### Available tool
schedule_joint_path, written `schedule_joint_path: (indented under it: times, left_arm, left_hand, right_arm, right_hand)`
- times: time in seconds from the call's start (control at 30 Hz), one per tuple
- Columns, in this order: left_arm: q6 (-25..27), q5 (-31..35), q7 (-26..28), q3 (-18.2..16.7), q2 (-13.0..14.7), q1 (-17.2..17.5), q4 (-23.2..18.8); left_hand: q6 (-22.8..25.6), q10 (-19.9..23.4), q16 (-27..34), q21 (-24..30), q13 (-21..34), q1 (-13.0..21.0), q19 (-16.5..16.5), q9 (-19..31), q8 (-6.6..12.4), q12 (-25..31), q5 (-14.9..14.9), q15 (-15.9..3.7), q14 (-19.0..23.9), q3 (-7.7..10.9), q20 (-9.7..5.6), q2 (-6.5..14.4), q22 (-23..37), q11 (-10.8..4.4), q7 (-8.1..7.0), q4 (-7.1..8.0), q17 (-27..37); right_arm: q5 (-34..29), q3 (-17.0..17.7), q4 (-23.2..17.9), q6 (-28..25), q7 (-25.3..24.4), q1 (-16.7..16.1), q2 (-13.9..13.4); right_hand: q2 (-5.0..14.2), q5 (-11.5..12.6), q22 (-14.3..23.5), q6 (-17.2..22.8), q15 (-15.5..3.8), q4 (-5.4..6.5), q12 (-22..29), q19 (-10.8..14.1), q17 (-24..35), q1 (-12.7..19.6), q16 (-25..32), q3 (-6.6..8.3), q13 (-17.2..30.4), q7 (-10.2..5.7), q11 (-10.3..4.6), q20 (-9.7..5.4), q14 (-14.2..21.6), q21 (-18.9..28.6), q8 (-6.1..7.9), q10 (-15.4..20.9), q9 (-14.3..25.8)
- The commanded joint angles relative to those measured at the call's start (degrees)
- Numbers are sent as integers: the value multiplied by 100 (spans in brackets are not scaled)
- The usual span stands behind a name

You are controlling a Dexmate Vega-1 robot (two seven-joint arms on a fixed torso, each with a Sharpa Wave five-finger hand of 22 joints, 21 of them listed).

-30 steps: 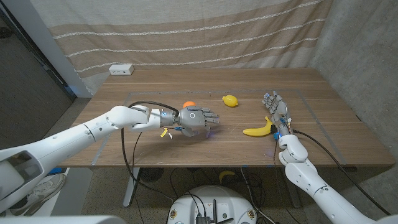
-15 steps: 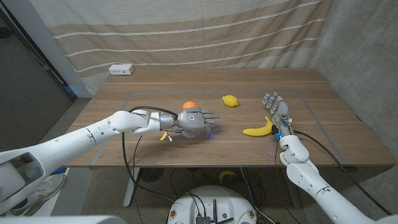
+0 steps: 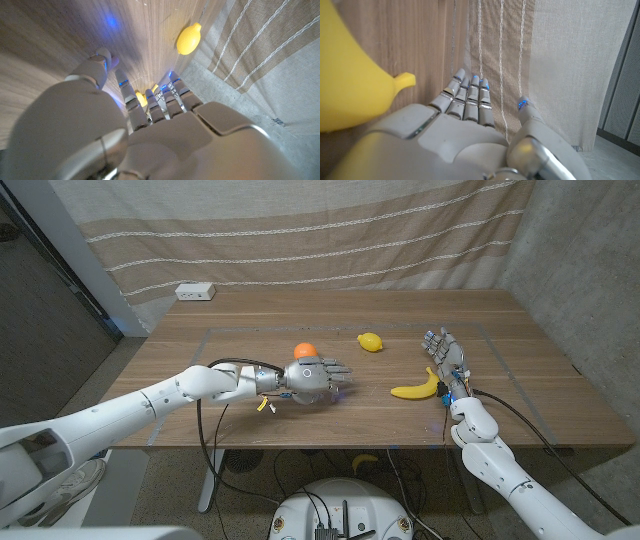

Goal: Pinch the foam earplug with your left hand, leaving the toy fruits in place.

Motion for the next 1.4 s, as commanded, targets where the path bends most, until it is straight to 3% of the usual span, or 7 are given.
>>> schedule_joint_path:
  times: [0.03,0.83,1.17,1.4]
  left_arm:
    - [32,-4,107,197,-36,-86,216]
    - [-374,-234,295,552,-297,-483,833]
    - [-504,-459,6,573,-352,-505,796]
    - [-507,-483,-181,573,-366,-477,751]
  left_hand:
    - [89,69,48,-33,10,102,61,-5,38,43,19,-535,84,-27,6,42,30,-23,-17,-11,27]
    - [315,264,35,-60,11,276,141,-3,51,64,32,-592,182,-138,-20,136,33,-73,26,-19,25]
    - [348,269,29,-69,10,290,162,-3,41,49,27,-592,201,-191,-35,132,33,-66,28,-13,24]
    - [522,288,17,-93,10,337,159,0,77,37,35,-573,210,-236,-18,174,34,-51,136,-8,25]
  right_arm:
    - [-7,-5,1,-31,20,32,-7]
    - [-63,-29,98,-15,-6,150,35]
    - [-77,-1,53,22,-45,99,22]
    - [-58,17,54,53,-27,82,23]
  right_hand:
    - [31,30,20,69,-10,-41,41,30,8,7,17,18,20,7,-16,-4,54,-21,37,42,29]
    - [18,26,21,78,-5,-45,37,57,-3,-26,9,5,36,14,1,7,62,-75,21,52,30]
    - [18,23,22,83,5,-40,34,62,-5,-46,9,-2,42,6,-6,7,70,-98,17,53,31]
    - [21,21,22,87,2,-36,33,69,-6,-56,9,-5,46,13,-4,7,73,-109,15,55,31]
